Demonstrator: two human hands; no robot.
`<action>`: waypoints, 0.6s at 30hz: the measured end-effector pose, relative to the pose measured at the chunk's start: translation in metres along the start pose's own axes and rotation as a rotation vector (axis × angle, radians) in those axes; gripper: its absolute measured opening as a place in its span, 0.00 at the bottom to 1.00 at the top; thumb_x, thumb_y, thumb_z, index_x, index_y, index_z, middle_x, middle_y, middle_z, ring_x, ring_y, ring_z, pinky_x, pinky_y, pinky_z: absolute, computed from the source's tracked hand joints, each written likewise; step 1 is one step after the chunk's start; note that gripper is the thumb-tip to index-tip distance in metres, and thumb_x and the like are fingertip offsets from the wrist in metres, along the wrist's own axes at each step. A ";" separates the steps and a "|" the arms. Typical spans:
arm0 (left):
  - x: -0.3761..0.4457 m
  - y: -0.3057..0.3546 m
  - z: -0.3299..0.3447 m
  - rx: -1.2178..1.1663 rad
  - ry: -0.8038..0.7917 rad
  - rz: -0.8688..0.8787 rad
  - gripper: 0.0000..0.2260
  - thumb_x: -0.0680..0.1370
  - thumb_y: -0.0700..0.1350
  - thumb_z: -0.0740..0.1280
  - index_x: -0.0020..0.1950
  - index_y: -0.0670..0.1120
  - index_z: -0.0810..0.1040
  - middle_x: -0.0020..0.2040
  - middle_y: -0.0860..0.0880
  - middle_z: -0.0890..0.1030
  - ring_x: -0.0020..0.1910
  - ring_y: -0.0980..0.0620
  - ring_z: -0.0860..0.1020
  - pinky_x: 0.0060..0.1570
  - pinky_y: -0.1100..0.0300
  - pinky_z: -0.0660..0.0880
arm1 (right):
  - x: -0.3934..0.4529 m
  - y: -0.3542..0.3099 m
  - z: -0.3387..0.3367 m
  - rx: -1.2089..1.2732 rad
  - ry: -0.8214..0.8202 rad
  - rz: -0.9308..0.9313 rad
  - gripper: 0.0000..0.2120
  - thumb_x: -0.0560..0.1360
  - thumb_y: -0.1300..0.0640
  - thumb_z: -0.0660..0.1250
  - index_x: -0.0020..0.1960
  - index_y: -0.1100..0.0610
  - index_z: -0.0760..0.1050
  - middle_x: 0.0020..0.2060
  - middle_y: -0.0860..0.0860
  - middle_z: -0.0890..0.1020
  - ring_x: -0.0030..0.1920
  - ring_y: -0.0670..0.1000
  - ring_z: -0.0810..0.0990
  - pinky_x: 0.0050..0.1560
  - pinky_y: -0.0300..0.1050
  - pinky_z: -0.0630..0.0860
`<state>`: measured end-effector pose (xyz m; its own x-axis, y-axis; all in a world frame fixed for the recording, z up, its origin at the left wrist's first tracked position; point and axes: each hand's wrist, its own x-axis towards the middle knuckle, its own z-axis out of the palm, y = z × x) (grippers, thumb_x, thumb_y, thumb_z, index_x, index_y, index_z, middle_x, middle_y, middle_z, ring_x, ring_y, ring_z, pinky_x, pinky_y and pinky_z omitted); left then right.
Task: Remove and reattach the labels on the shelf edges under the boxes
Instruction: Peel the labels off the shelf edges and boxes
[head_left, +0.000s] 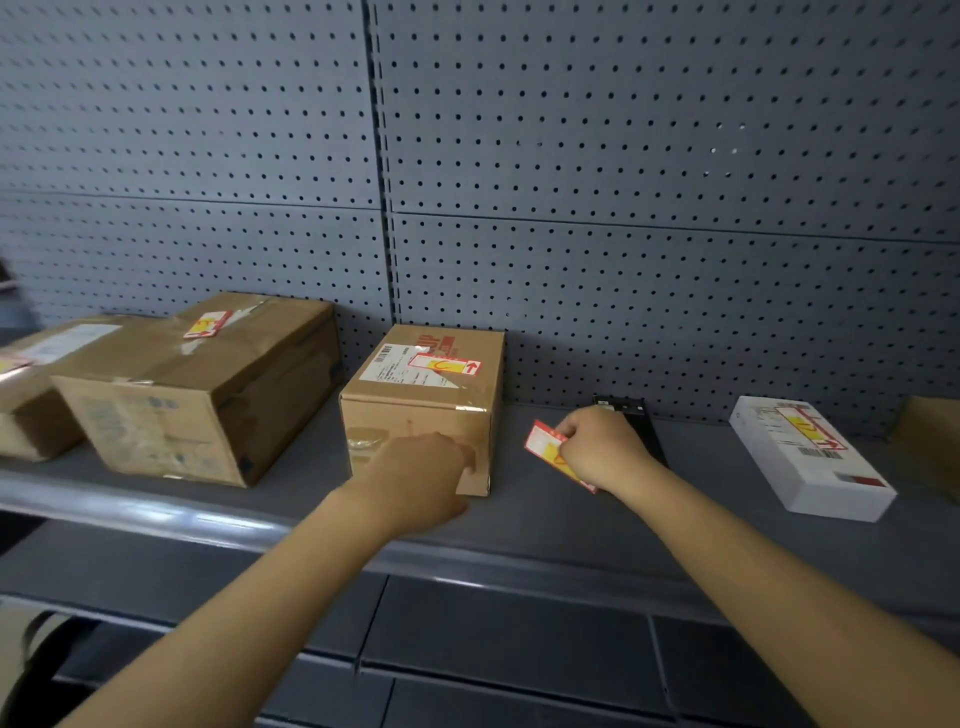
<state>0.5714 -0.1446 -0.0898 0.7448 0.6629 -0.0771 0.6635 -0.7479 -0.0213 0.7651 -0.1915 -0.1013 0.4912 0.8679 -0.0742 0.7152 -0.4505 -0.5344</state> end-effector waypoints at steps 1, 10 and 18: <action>-0.006 -0.001 -0.002 -0.012 0.002 -0.009 0.18 0.78 0.50 0.64 0.67 0.50 0.71 0.62 0.48 0.77 0.60 0.47 0.76 0.58 0.52 0.75 | -0.007 -0.005 -0.001 -0.011 0.009 -0.024 0.18 0.71 0.70 0.61 0.56 0.59 0.80 0.50 0.61 0.82 0.47 0.62 0.81 0.43 0.50 0.79; -0.077 -0.055 0.006 -0.039 0.044 -0.149 0.15 0.76 0.52 0.65 0.62 0.53 0.74 0.60 0.51 0.79 0.59 0.49 0.77 0.55 0.53 0.75 | -0.057 -0.083 0.033 -0.049 -0.079 -0.230 0.15 0.70 0.67 0.60 0.50 0.61 0.82 0.47 0.58 0.82 0.43 0.58 0.81 0.37 0.48 0.79; -0.127 -0.181 0.015 -0.020 0.029 -0.228 0.17 0.76 0.54 0.66 0.63 0.51 0.74 0.61 0.48 0.78 0.60 0.47 0.76 0.58 0.54 0.74 | -0.063 -0.188 0.120 0.012 -0.148 -0.350 0.13 0.73 0.65 0.61 0.49 0.54 0.82 0.45 0.51 0.82 0.42 0.50 0.78 0.31 0.39 0.71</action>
<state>0.3559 -0.0941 -0.0911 0.5767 0.8158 -0.0441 0.8161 -0.5777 -0.0150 0.5399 -0.1362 -0.0971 0.1408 0.9900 -0.0056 0.8205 -0.1198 -0.5589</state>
